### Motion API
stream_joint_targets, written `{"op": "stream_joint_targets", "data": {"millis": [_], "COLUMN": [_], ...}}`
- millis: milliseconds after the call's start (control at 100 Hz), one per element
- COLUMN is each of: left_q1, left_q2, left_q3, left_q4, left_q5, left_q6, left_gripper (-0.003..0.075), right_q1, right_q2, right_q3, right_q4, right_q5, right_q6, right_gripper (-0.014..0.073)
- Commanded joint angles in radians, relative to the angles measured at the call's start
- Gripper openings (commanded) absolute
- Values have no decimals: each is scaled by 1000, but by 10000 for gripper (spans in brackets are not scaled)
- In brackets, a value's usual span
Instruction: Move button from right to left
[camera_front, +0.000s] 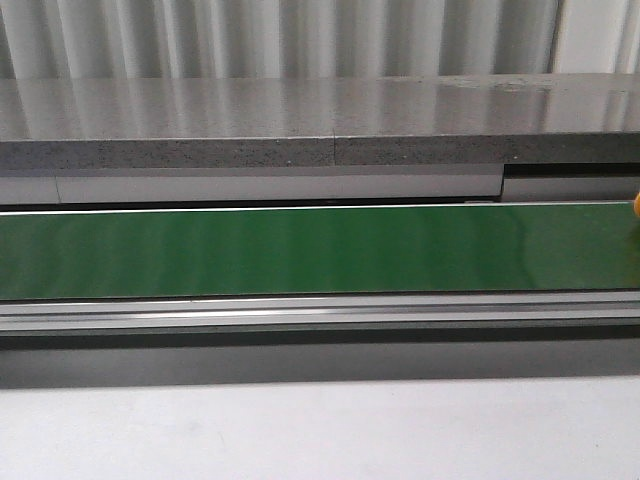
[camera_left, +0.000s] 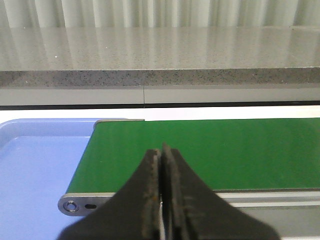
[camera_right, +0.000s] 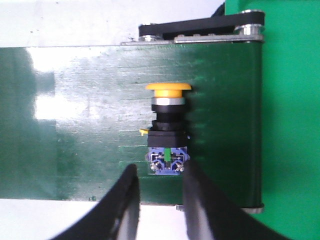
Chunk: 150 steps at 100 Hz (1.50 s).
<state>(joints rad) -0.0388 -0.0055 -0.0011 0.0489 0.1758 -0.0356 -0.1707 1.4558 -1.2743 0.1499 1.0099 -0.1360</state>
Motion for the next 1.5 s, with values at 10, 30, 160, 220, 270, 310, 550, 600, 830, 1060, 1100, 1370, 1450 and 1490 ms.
{"op": "stream_joint_targets", "data": {"millis": [10, 30, 160, 220, 270, 310, 550, 600, 830, 1060, 1100, 1370, 1450, 1490], "left_q1": [2, 2, 2, 2, 2, 2, 2, 2, 2, 2, 2, 2, 2, 2], "left_q2": [-34, -34, -34, -34, -34, -34, -34, -34, -34, -34, -34, -34, -34, -34], "left_q3": [25, 25, 25, 25, 25, 25, 25, 25, 25, 25, 25, 25, 25, 25], "left_q4": [1, 1, 1, 1, 1, 1, 1, 1, 1, 1, 1, 1, 1, 1], "left_q5": [-80, -80, -80, -80, -80, -80, -80, -80, -80, -80, -80, -80, -80, -80], "left_q6": [-5, -5, -5, -5, -5, -5, -5, -5, -5, -5, -5, -5, -5, -5], "left_gripper": [-20, -20, -20, -20, -20, -20, -20, -20, -20, -20, -20, -20, -20, -20], "right_q1": [23, 30, 71, 87, 102, 112, 146, 146, 146, 146, 146, 146, 146, 146], "right_q2": [-79, -84, -140, -174, -204, -228, -425, -464, -642, -816, -841, -1046, -1104, -1126], "right_q3": [-23, -23, -6, 14, 39, 59, 222, 256, 405, 529, 547, 689, 720, 734], "right_q4": [-1, -2, -2, -2, -2, -2, -5, -5, -5, -5, -5, -5, -5, -5], "right_q5": [-14, -11, -13, -25, -44, -58, -176, -192, -256, -274, -277, -344, -351, -354], "right_q6": [-14, -14, -14, -14, -14, -14, -14, -14, -14, -14, -14, -14, -14, -14], "right_gripper": [38, 22, -71, -67, -67, -67, -67, -67, -67, -67, -67, -67, -67, -67]}}
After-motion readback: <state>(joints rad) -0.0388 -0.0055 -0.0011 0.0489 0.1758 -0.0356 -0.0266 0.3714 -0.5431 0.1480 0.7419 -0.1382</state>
